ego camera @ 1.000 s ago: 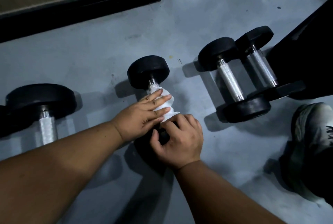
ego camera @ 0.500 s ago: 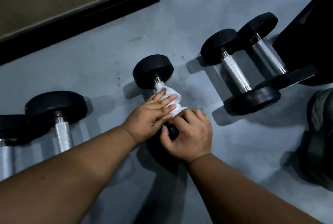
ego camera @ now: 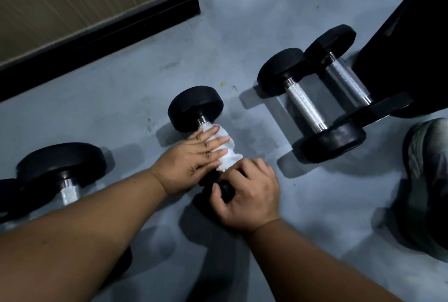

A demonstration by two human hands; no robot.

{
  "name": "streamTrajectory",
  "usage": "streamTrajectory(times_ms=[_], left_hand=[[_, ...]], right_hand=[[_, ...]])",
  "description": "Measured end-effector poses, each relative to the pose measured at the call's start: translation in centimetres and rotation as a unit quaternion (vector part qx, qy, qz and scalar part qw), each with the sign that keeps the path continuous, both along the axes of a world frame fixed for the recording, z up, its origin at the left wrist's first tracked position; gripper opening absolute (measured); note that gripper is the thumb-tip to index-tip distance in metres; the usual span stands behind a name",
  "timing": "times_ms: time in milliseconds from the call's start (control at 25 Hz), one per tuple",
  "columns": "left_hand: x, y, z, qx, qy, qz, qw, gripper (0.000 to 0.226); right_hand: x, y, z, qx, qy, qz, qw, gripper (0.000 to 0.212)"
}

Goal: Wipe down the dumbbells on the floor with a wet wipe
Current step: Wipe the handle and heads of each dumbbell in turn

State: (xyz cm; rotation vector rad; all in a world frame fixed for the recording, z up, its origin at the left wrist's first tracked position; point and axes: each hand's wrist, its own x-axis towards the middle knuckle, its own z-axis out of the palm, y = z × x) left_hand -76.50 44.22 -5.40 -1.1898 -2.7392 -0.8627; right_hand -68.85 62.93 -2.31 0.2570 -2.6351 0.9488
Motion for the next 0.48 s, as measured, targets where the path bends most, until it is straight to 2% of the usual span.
streamTrajectory(times_ms=[120, 240, 360, 480], left_hand=[[-1.2, -0.6, 0.2, 0.021, -0.032, 0.086, 0.996, 0.037], [1.6, 2.0, 0.1, 0.054, -0.056, 0.151, 0.986, 0.038], [3.0, 2.4, 0.3, 0.052, -0.055, 0.088, 0.993, 0.036], [0.8, 0.2, 0.2, 0.012, -0.043, -0.001, 0.999, 0.037]], right_hand=[[0.1, 0.1, -0.1, 0.011, -0.006, 0.000, 1.000, 0.024], [0.0, 0.1, 0.0, 0.001, -0.008, -0.005, 1.000, 0.023], [-0.1, -0.1, 0.1, -0.005, -0.008, -0.006, 1.000, 0.021], [0.1, -0.1, 0.1, 0.004, -0.008, 0.000, 1.000, 0.021]])
